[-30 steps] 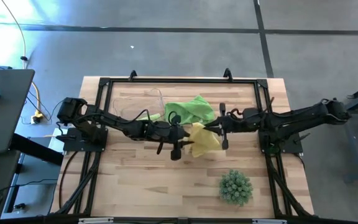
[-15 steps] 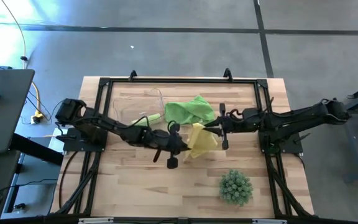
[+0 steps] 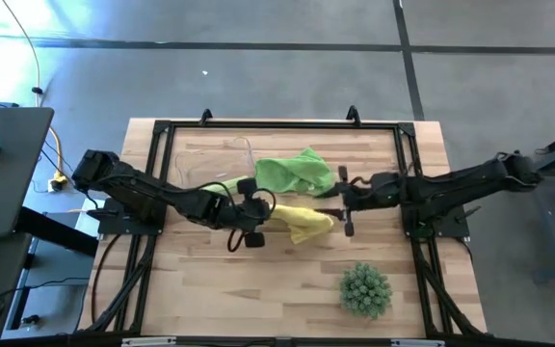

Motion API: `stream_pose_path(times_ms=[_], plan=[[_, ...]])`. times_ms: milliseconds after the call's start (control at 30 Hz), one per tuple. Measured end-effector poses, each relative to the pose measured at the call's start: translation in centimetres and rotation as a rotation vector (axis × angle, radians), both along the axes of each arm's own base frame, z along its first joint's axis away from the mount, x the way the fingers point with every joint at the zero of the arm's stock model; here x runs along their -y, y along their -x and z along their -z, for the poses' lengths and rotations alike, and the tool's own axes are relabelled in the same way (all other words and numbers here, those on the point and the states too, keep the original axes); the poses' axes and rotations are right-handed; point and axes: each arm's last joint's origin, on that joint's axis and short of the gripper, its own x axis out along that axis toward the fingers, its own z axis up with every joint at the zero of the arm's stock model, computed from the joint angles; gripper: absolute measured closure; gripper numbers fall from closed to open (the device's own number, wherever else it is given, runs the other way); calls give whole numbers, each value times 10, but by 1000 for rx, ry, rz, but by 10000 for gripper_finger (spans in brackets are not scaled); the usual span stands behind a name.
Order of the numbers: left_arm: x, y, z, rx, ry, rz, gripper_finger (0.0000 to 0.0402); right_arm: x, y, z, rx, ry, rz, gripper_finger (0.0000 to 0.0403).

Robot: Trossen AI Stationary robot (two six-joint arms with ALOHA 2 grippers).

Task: Roll microfiber towels into tight, uniform cylinder then place into a basket
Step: Fold the yellow towel

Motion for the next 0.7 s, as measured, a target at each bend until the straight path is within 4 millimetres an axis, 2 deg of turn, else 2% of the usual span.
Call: stream_pose_path(times_ms=[200, 333, 700], plan=[[1, -8, -7, 132, 60, -10, 401, -10, -19, 30, -137, -149, 14, 263], [2, -12, -15, 192, 28, 25, 401, -19, -23, 41, -197, -219, 16, 263], [11, -4, -75, 318, -106, 54, 401, -49, -13, 52, -334, -379, -20, 263]])
